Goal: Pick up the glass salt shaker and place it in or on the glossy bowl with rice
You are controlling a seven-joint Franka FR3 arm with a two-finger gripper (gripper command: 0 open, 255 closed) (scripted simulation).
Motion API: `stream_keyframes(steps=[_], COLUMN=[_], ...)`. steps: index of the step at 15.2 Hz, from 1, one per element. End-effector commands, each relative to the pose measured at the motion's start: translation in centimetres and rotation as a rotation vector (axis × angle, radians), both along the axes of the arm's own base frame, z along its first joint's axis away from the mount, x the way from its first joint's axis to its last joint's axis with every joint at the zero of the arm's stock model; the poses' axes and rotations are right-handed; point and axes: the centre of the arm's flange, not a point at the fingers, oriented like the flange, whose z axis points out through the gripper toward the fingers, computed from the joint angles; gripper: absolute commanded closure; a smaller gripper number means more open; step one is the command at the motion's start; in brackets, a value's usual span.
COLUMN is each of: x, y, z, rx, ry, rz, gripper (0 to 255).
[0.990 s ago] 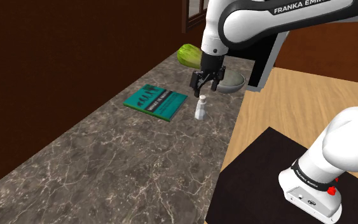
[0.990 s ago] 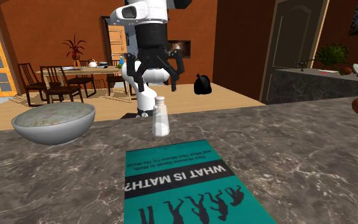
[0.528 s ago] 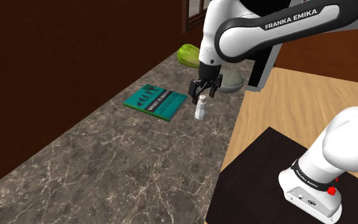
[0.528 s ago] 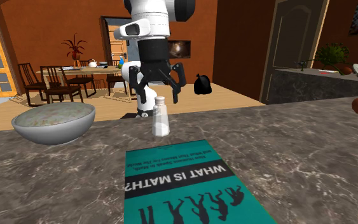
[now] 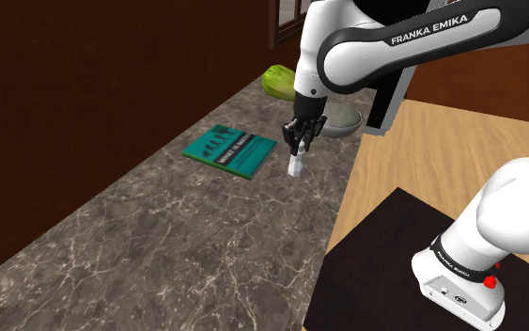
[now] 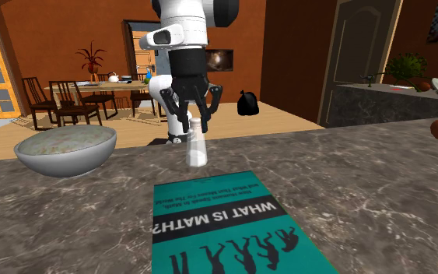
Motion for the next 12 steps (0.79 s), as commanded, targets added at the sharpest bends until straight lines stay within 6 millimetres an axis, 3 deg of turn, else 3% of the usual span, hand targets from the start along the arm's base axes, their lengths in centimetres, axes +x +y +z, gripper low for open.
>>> stream_keyframes(steps=[1,8,12], x=[0.0,0.0,0.0], y=[0.0,0.0,0.0], z=[0.0,0.0,2.1], rx=[0.000,0.000,0.000], ry=[0.001,0.000,0.000], rz=[0.000,0.000,0.000], gripper=[255,255,255])
